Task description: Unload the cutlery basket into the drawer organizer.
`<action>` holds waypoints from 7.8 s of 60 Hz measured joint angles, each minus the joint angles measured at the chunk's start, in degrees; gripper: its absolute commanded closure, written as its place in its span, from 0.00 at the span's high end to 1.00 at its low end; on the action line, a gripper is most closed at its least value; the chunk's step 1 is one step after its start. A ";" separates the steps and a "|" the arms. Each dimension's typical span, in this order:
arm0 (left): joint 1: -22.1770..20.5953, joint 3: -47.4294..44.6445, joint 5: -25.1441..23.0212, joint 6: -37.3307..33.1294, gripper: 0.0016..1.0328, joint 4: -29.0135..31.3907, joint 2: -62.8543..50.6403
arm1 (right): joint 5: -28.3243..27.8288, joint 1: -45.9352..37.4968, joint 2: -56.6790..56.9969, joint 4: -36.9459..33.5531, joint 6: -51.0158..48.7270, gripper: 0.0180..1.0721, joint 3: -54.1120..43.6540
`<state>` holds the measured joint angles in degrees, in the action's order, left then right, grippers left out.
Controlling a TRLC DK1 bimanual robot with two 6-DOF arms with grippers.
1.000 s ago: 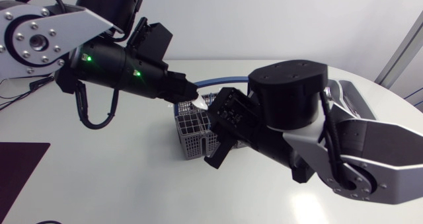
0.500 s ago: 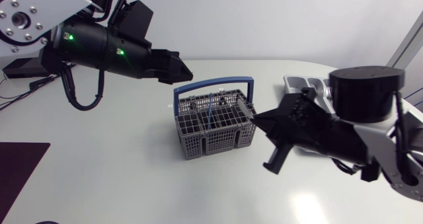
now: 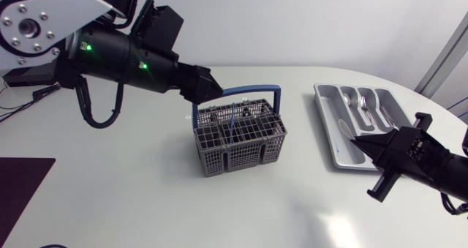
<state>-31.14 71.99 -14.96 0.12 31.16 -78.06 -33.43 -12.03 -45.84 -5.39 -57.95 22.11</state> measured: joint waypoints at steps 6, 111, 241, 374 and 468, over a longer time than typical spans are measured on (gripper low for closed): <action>-0.52 -0.13 0.09 -0.17 0.76 -0.02 0.00 | -3.32 -5.27 -0.28 1.90 -4.76 0.08 -1.60; -0.87 -1.03 0.26 -1.90 0.80 2.78 -0.68 | -7.02 -29.75 -37.20 34.23 -39.58 0.89 3.02; -9.09 -24.70 12.46 -1.18 0.80 -38.47 -9.62 | 12.09 13.88 -9.97 7.10 13.22 0.90 4.90; -14.78 -22.29 37.64 -1.66 0.33 -67.69 -24.13 | 4.42 6.27 -19.50 14.64 11.67 0.90 2.05; -16.79 -30.08 37.79 -13.25 0.11 -84.67 -21.84 | 4.26 6.25 -19.50 14.86 11.26 0.90 1.03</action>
<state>-47.92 41.91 22.83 -13.13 -53.52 -99.90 -29.17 -5.78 -65.34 9.48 -46.70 23.14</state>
